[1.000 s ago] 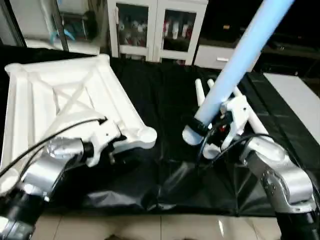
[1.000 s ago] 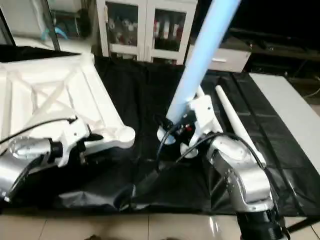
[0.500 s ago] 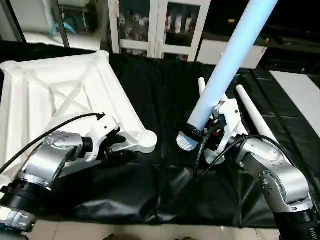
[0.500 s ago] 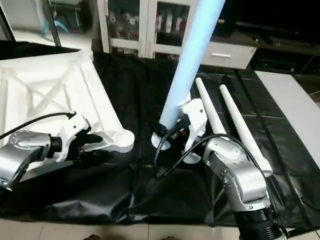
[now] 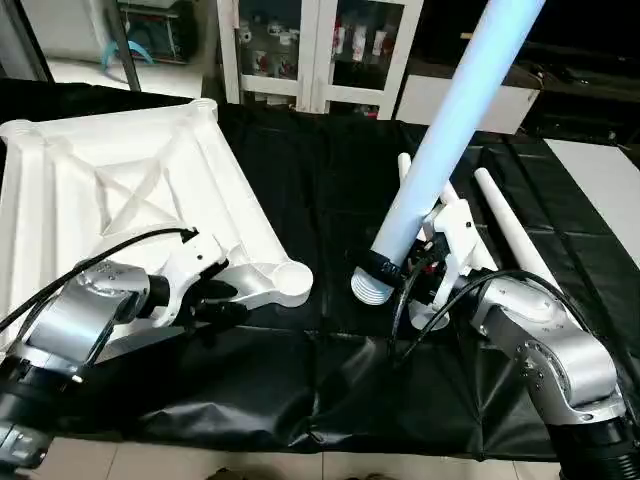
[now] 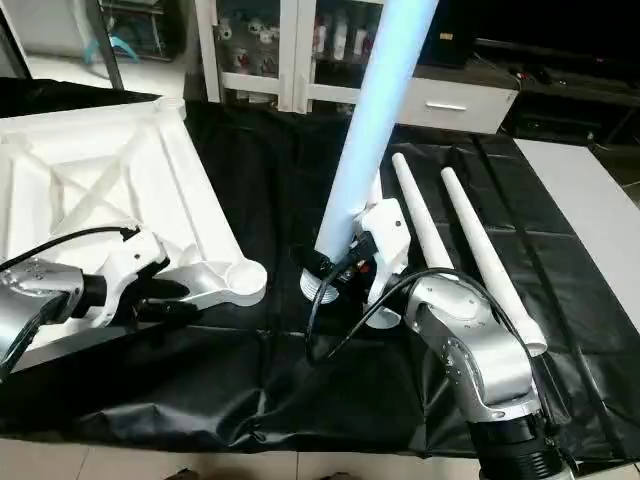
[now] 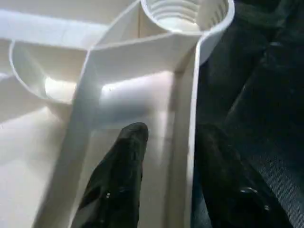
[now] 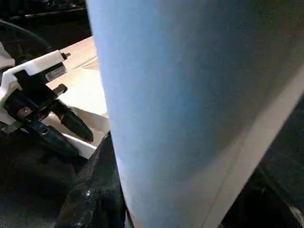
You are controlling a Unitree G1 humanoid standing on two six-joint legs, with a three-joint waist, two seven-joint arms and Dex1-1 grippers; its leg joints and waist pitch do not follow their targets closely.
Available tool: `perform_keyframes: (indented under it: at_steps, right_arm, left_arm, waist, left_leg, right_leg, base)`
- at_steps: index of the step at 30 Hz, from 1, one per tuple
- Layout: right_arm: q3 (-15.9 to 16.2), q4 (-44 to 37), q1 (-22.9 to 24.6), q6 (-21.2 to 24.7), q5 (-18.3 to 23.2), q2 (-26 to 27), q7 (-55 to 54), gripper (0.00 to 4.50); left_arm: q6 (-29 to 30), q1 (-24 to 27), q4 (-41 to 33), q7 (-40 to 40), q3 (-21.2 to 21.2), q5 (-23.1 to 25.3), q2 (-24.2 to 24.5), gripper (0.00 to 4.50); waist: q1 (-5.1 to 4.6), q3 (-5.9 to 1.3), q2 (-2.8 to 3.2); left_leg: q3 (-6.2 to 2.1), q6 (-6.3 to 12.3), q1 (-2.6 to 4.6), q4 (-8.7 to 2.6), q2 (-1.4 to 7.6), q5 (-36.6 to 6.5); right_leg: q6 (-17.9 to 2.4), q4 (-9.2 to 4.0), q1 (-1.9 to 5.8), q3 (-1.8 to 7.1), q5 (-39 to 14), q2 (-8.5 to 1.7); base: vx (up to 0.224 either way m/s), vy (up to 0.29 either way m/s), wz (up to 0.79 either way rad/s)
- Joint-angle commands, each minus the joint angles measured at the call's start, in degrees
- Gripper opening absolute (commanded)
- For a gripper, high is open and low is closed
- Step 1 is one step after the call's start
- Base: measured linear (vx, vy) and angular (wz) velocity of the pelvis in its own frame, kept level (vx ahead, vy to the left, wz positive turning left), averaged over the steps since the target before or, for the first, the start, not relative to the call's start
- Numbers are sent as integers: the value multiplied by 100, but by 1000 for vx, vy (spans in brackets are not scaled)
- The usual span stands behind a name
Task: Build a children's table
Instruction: Pick table leg
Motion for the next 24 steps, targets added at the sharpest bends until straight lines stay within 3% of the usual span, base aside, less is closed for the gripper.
perform_keyframes:
  at_steps: [1,6,10,13,14,15,16,17,20,24]
  right_arm:
    - [-31,46,-124,-48,-29,-41,25,186]
    - [-1,90,-157,-70,-35,-4,30,186]
    - [18,156,-199,-83,-36,56,16,186]
    - [46,300,-295,-79,-27,168,-5,186]
    - [74,405,-362,-86,-34,240,-20,186]
    - [74,405,-362,-86,-34,240,-20,186]
    - [114,550,-450,-101,-11,332,2,186]
    - [114,550,-450,-101,-11,332,2,186]
    - [124,701,-562,-32,76,422,73,186]
    - [187,883,-685,-33,30,468,147,186]
  left_arm:
    - [22,46,-78,20,-64,41,22,134]
    - [-64,114,-24,79,-114,152,-49,108]
    - [-144,167,-53,118,-143,187,-77,67]
    - [-445,223,-72,87,-174,203,-129,45]
    - [-652,295,-128,3,-248,220,-141,34]
    - [-652,295,-128,3,-248,220,-141,24]
    - [-1100,392,-174,-71,-361,292,-219,13]
    - [-1100,392,-174,-71,-361,292,-219,10]
    - [-1216,445,-237,-97,-473,315,-357,0]
    - [-1365,470,-328,-198,-625,338,-456,0]
  waist:
    - [20,-301,82]
    - [32,-313,68]
    - [30,-299,70]
    - [28,-298,64]
    - [14,-298,25]
    - [14,-298,25]
    - [22,-301,28]
    - [11,-302,-1]
    - [31,-334,0]
    - [68,-342,-20]
  left_leg:
    - [-45,-94,76,-518,229,-1063]
    - [-30,-24,68,-501,220,-821]
    - [-29,-44,75,-517,226,-995]
    - [-34,-73,84,-528,235,-1156]
    - [-41,-63,65,-536,235,-1155]
    - [-41,-63,65,-536,235,-1155]
    - [-41,-54,77,-534,241,-1157]
    - [-31,-37,68,-537,244,-1142]
    - [-12,6,83,-517,239,-835]
    - [9,85,88,-503,236,-688]
  right_leg:
    - [-1116,-344,244,174,-1193,-292]
    - [-1180,-320,259,172,-890,-289]
    - [-1143,-348,241,176,-1151,-291]
    - [-1083,-378,222,177,-1414,-299]
    - [-1061,-374,231,175,-1452,-301]
    - [-1061,-374,231,175,-1452,-301]
    - [-1039,-382,213,177,-1492,-310]
    - [-1021,-391,217,179,-1477,-304]
    - [-1090,-326,225,167,-977,-289]
    - [-1142,-314,232,167,-884,-300]
  base:
    - [0,0,0]
    - [0,0,0]
    - [0,0,0]
    - [0,0,0]
    - [0,0,0]
    - [0,0,0]
    - [0,0,0]
    - [0,0,0]
    - [0,0,0]
    - [0,0,0]
